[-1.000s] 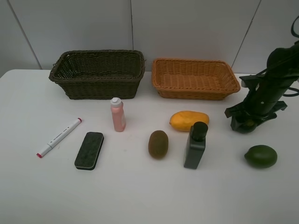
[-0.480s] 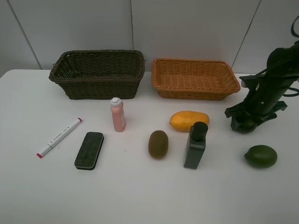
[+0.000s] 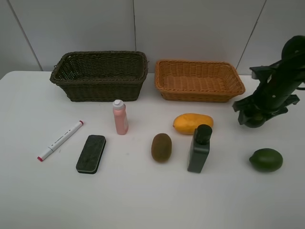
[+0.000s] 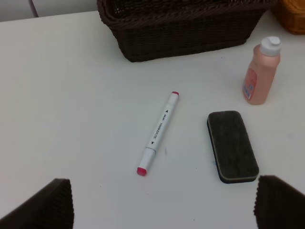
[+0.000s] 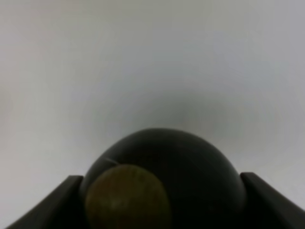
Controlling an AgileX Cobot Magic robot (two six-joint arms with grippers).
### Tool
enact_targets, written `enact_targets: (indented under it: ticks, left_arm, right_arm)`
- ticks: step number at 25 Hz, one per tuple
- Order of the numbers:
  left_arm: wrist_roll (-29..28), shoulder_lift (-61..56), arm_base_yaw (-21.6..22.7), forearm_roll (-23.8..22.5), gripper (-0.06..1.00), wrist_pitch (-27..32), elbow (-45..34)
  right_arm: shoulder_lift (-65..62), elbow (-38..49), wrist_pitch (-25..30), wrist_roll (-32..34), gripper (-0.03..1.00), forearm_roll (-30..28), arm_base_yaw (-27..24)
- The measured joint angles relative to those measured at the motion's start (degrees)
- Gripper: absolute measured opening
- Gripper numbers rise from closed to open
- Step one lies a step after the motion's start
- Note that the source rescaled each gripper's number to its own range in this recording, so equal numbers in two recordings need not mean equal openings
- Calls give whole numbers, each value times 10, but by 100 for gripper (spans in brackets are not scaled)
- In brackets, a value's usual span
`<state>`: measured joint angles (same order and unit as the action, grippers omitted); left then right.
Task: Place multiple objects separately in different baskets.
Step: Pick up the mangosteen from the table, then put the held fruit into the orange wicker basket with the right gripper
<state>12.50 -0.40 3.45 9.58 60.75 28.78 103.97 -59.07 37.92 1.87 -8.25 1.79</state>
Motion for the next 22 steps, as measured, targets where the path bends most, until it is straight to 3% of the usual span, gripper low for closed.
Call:
enact_targets:
  ticks: [13, 22]
  left_arm:
    - [0, 0, 0, 0, 100, 0, 0]
    - [0, 0, 0, 0, 100, 0, 0]
  right_arm:
    - [-30, -142, 29, -48, 58, 9, 53]
    - [65, -235, -40, -101, 58, 37, 66]
